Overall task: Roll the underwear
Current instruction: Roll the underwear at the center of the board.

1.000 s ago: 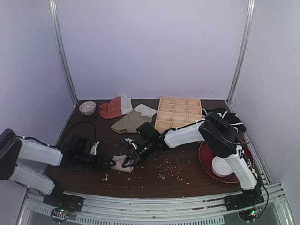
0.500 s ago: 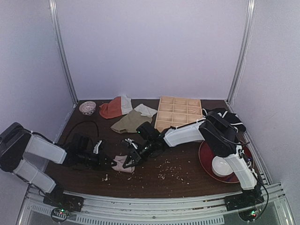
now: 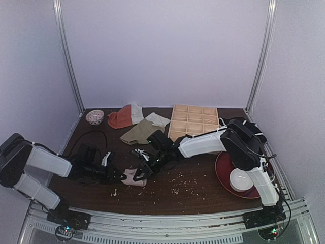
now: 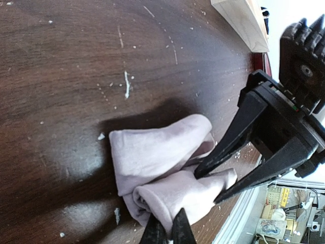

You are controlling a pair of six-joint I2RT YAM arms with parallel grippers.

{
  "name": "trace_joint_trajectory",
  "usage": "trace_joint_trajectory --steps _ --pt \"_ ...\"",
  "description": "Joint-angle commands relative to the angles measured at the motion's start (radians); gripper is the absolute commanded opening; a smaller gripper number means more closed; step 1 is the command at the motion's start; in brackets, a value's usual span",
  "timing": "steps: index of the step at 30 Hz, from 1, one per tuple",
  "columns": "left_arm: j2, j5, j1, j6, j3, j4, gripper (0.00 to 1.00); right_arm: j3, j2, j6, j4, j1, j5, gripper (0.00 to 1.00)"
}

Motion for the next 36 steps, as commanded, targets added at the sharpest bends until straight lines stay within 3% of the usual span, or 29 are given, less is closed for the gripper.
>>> trace_joint_trajectory --steps 1,11,22,36 --pt "-0.022 0.001 -0.004 0.012 0.027 -0.002 0.00 -0.064 -0.090 -0.082 -0.047 0.006 0.170 0.26" --pt "-0.021 0.004 -0.007 0.013 0.035 -0.007 0.00 -0.179 -0.238 -0.172 0.048 0.037 0.374 0.28" --pt "-0.017 0.004 -0.011 0.008 0.028 -0.004 0.00 -0.252 -0.295 -0.499 0.123 0.215 0.743 0.37" --pt "-0.018 0.006 -0.012 0.002 0.021 -0.001 0.00 -0.240 -0.229 -0.590 0.169 0.238 0.840 0.47"
